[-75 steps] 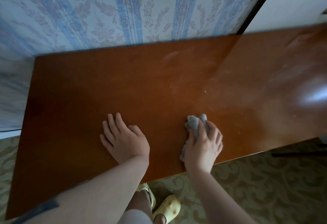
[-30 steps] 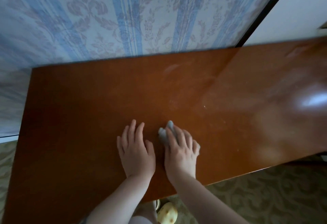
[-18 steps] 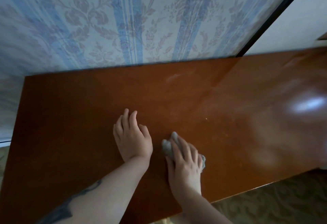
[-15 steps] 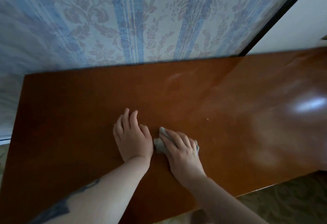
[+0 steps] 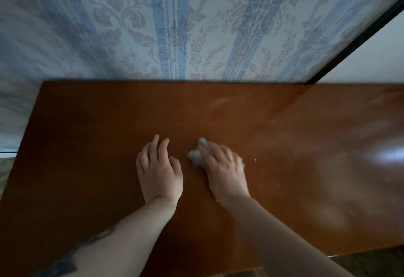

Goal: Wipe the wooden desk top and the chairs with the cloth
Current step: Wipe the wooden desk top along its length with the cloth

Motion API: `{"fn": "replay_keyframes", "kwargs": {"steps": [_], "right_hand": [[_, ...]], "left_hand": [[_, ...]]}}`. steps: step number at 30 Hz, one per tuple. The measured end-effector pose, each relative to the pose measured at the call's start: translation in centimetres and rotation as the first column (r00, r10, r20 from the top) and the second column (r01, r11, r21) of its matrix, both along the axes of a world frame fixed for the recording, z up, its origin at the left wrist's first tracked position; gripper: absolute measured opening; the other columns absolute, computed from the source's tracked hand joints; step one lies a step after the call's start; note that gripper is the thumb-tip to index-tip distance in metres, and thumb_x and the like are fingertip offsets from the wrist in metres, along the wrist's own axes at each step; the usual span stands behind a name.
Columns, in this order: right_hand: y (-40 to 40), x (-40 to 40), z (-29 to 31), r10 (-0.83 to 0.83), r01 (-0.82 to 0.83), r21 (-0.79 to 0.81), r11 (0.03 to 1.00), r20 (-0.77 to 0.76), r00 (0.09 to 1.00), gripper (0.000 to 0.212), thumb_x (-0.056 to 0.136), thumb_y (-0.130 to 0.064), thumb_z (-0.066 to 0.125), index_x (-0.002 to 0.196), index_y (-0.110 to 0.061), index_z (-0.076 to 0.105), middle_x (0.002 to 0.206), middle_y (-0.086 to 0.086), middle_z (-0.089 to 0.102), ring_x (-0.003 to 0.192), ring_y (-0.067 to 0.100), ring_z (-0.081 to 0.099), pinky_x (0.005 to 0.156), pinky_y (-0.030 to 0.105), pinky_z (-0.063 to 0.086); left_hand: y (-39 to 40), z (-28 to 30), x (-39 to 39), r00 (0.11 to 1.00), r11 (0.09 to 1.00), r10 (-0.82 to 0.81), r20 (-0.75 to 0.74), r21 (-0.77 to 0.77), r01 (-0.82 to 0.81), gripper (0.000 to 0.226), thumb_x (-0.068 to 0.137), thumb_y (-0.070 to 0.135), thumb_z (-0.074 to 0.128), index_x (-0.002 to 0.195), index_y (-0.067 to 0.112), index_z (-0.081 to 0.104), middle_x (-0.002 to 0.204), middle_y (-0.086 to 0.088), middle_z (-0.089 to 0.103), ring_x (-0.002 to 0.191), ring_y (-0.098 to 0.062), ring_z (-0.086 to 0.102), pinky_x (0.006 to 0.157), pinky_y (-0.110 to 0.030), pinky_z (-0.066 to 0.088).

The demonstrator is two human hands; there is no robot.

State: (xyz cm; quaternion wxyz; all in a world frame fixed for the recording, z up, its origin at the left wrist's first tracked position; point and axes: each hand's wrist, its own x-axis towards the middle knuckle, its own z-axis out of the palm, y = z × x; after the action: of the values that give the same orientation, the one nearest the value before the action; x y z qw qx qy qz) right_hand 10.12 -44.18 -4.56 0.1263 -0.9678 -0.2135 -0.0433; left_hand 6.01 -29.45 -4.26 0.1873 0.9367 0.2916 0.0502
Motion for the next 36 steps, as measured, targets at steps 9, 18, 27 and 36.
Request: {"fn": "replay_keyframes", "kwargs": {"steps": [9, 18, 27, 36], "right_hand": [[0.8, -2.7, 0.1, 0.076, -0.081, 0.108, 0.991, 0.048, 0.996, 0.062, 0.074, -0.014, 0.075, 0.132, -0.025, 0.056, 0.134, -0.007, 0.053, 0.118, 0.019, 0.044, 0.096, 0.041, 0.044], [-0.1, -1.0, -0.1, -0.460, 0.467, 0.133, 0.874, -0.077, 0.884, 0.059, 0.078, -0.010, 0.069, 0.133, -0.026, 0.056, 0.132, -0.002, 0.054, 0.118, 0.024, 0.041, 0.095, 0.047, 0.036], [-2.0, 4.5, 0.8, 0.148, -0.144, 0.041, 0.989, -0.162, 0.976, 0.057, 0.092, -0.017, 0.056, 0.144, -0.035, 0.040, 0.144, -0.010, 0.042, 0.129, 0.021, 0.035, 0.103, 0.044, 0.031], [0.9, 1.7, 0.9, 0.160, -0.130, 0.189, 0.973, -0.159, 0.974, 0.054, 0.087, -0.008, 0.057, 0.135, -0.031, 0.045, 0.143, -0.013, 0.046, 0.132, 0.014, 0.037, 0.106, 0.039, 0.029]], "left_hand": [[-0.2, -0.1, 0.0, 1.000, 0.999, -0.002, -0.030, 0.052, 0.004, 0.044, 0.092, 0.022, 0.049, 0.136, 0.020, 0.049, 0.149, -0.002, 0.041, 0.138, -0.024, 0.029, 0.114, -0.047, 0.027], [-0.2, -0.2, 0.1, 1.000, 0.998, -0.007, -0.002, 0.058, 0.007, 0.043, 0.091, 0.020, 0.050, 0.135, 0.019, 0.050, 0.148, -0.002, 0.042, 0.137, -0.024, 0.030, 0.114, -0.048, 0.027], [-0.2, -0.3, 0.6, 1.000, 0.997, 0.004, -0.021, 0.080, -0.002, 0.045, 0.086, 0.023, 0.059, 0.130, 0.019, 0.054, 0.141, -0.006, 0.048, 0.129, -0.027, 0.036, 0.108, -0.050, 0.032], [-0.1, -0.1, 5.2, 0.995, 0.994, 0.090, -0.052, 0.062, -0.087, 0.048, 0.091, 0.028, 0.050, 0.138, 0.020, 0.044, 0.152, -0.005, 0.034, 0.140, -0.024, 0.024, 0.115, -0.046, 0.020]]}}
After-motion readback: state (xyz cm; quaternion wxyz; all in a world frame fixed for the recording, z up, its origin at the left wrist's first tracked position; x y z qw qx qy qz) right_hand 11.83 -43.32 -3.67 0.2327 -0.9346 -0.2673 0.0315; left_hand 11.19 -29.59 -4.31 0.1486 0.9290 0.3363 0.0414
